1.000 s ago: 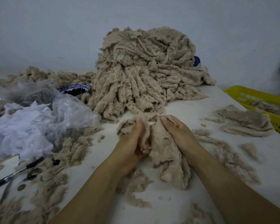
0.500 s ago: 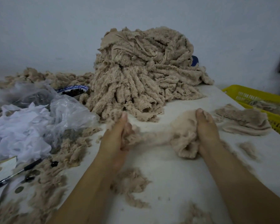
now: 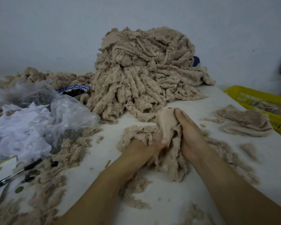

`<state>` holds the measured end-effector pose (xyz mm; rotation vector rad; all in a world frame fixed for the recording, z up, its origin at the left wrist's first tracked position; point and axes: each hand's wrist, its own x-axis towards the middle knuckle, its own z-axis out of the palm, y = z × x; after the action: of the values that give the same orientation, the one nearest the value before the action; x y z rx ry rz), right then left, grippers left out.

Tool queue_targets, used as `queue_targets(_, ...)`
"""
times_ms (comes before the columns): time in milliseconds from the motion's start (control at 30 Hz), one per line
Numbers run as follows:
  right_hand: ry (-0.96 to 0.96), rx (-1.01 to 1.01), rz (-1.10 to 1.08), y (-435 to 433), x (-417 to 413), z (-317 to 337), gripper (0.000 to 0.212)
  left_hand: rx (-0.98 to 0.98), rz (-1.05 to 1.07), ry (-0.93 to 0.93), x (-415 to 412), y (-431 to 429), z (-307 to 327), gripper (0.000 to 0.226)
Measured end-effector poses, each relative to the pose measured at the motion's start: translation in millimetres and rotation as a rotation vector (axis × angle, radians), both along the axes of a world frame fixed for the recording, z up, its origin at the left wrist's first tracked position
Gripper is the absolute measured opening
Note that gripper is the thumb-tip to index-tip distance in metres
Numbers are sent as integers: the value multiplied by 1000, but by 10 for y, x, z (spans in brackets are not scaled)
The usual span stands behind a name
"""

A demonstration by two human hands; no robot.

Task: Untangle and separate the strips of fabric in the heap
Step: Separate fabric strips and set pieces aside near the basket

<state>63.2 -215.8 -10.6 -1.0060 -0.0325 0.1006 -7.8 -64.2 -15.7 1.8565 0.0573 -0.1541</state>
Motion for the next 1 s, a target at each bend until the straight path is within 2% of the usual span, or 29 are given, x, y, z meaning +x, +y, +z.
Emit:
queue_targets(100, -5, -33, 21, -21, 8, -25, 24, -189, 63, -120, 31, 17, 11, 30)
queue_targets(133, -6, -80, 9, -35, 14, -38, 25, -256, 104, -160, 48, 28, 22, 29)
queue_targets(167, -12, -150, 7, -50, 11, -50, 30, -308, 157, -171, 51, 33, 46, 38)
queue_targets(233, -82, -277, 113, -40, -28, -75, 48, -358, 249, -156, 97, 90, 26, 47)
queue_targets(300, -170, -469, 232, 34, -96, -135, 58, -377, 244, -177, 103, 110, 32, 30)
queue_targets(367, -271, -686, 207, 134, -153, -190, 47, -348, 220, -194, 95, 88, 3, 13)
queue_targets(433, -250, -784, 26, 161, -110, -219, 42, -295, 266, -199, 106, 68, -27, 15)
queue_targets(500, -102, -636, -174, 62, -2, -200, 35, -336, 290, -235, 104, 103, 5, 30)
queue_targets(567, 29, -448, -328, -127, 122, -150, 35, -554, 328, -230, 98, 192, 75, 33)
queue_targets(633, 109, -297, -397, -264, 206, -145, 35, -722, 373, -203, 96, 285, 111, 34)
queue_targets(667, 121, -260, -385, -278, 218, -152, 32, -728, 388, -194, 105, 298, 112, 34)
queue_targets(767, 56, -239, -246, -124, 140, -132, 30, -501, 319, -158, 91, 219, 76, 30)
queue_targets(867, -46, -225, -53, 66, -25, -83, 41, -184, 77, -70, 24, 113, -13, 58)
queue_targets(900, -61, -205, -21, 103, -79, -56, 41, -126, 17, -56, 20, 96, -29, 59)
queue_targets(933, -76, -183, -4, 123, -114, -33, 41, -92, -18, -58, 23, 81, -35, 52)
queue_targets(1000, -95, -192, -24, 133, -144, 7, 41, -67, -28, -98, 49, 78, -41, 24)
